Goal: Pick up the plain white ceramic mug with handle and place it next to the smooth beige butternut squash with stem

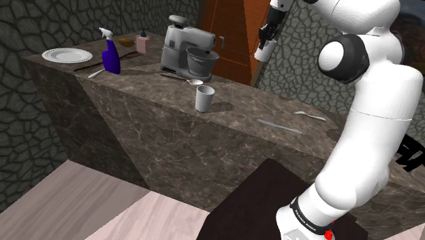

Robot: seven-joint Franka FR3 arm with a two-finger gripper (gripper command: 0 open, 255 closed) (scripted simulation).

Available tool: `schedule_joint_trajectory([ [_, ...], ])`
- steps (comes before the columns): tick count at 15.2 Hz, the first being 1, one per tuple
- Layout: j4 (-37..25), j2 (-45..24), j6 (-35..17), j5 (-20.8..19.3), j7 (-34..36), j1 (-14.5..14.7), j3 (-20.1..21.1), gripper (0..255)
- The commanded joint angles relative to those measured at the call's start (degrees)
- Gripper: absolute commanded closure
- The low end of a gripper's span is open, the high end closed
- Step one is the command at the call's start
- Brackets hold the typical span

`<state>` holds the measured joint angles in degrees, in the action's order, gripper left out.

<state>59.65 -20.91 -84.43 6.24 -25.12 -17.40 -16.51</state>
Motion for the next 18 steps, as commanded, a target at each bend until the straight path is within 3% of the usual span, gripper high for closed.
schedule_joint_trajectory([
  [1, -4.19, -1.68, 2.58, 0.54, -0.20, -0.72, -0.02, 255],
  [2, -5.66, -2.25, 3.48, 0.72, -0.21, -0.95, -0.01, 255],
  [10, 12.46, 10.23, -2.25, -1.69, -8.22, -4.01, -2.96, 255],
  [18, 20.76, 16.74, -4.08, -2.91, -17.23, -8.56, -6.84, 255],
])
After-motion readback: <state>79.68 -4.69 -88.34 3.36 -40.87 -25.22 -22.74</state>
